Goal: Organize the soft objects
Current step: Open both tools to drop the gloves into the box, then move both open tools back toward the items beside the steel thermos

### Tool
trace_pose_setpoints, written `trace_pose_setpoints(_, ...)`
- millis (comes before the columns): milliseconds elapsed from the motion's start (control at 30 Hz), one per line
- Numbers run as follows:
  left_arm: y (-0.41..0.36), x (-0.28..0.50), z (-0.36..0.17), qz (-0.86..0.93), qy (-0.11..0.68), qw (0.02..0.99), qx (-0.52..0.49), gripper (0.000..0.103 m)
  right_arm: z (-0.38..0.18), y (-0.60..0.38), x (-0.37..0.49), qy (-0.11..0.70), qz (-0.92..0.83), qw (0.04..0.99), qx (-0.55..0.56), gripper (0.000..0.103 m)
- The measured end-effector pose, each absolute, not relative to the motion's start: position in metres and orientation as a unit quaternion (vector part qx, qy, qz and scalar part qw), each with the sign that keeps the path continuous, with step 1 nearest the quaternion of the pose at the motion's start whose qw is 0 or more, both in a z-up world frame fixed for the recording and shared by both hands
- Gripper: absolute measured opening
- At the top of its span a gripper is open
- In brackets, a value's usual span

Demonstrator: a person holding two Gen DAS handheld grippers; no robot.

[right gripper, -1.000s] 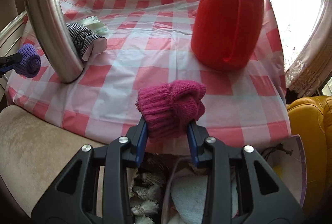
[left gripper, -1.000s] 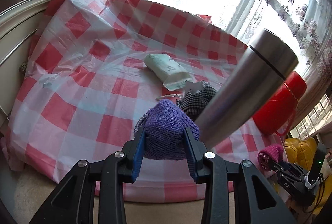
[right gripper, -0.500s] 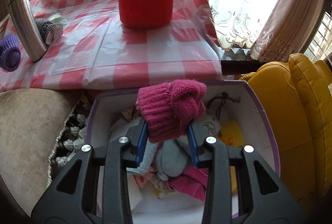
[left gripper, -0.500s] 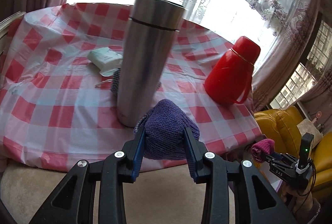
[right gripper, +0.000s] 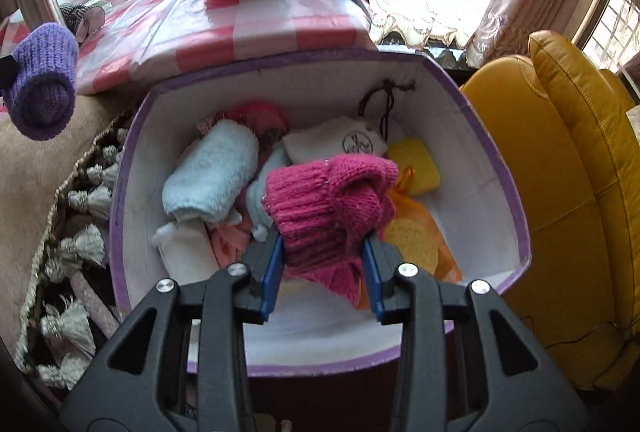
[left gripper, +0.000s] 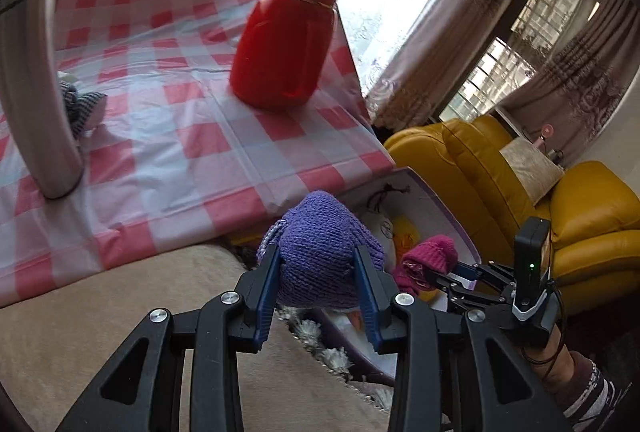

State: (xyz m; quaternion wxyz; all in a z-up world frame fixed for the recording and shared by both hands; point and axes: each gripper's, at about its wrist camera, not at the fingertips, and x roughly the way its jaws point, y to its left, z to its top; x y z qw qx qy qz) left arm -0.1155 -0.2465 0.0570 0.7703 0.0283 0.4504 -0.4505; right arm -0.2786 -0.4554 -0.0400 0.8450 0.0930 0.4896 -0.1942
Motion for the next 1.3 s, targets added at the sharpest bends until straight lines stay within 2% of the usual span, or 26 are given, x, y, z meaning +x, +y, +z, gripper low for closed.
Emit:
trace_pose_setpoints(267,-0.283,-0.145,0.048,-0.491,0.468,0.732,0.057,0.038,-0.044,-0.456,-0.294,0.494,-0.197,0.841,0.099,0.044)
trace_pose_setpoints(333,-0.289,-0.151,0.046,-0.502,0.474,0.721,0.060,0.038,-0.043,-0.457,-0.294,0.493,-0.200,0.841,0.100,0.050)
trace_pose_setpoints(400,-0.298,-0.157,0.043,-0.516,0.480,0.706,0.066,0.040,-0.041,-0.458,-0.295,0.490,-0.209,0.841,0.098,0.063)
trace_pose_setpoints(467,-0.306,-0.164,0.040,-0.533,0.488,0.687,0.072,0.047,-0.039,-0.459,-0.295,0.486,-0.215,0.842,0.097,0.068)
trace_pose_setpoints(500,-0.308,-0.166,0.039,-0.535,0.488,0.685,0.075,0.056,-0.038,-0.459,-0.295,0.485,-0.216,0.842,0.096,0.068)
trace_pose_setpoints(567,-0.309,-0.169,0.038,-0.536,0.486,0.685,0.083,0.061,-0.037,-0.459,-0.293,0.484,-0.216,0.843,0.097,0.068)
trace_pose_setpoints(1033,-0.288,-0.156,0.046,-0.516,0.477,0.709,0.065,0.061,-0.030,-0.449,-0.284,0.477,-0.206,0.850,0.092,0.068)
trace_pose_setpoints(1300,-0.241,-0.127,0.048,-0.453,0.471,0.755,0.046,0.061,-0.019,-0.427,-0.258,0.461,-0.182,0.865,0.076,0.068)
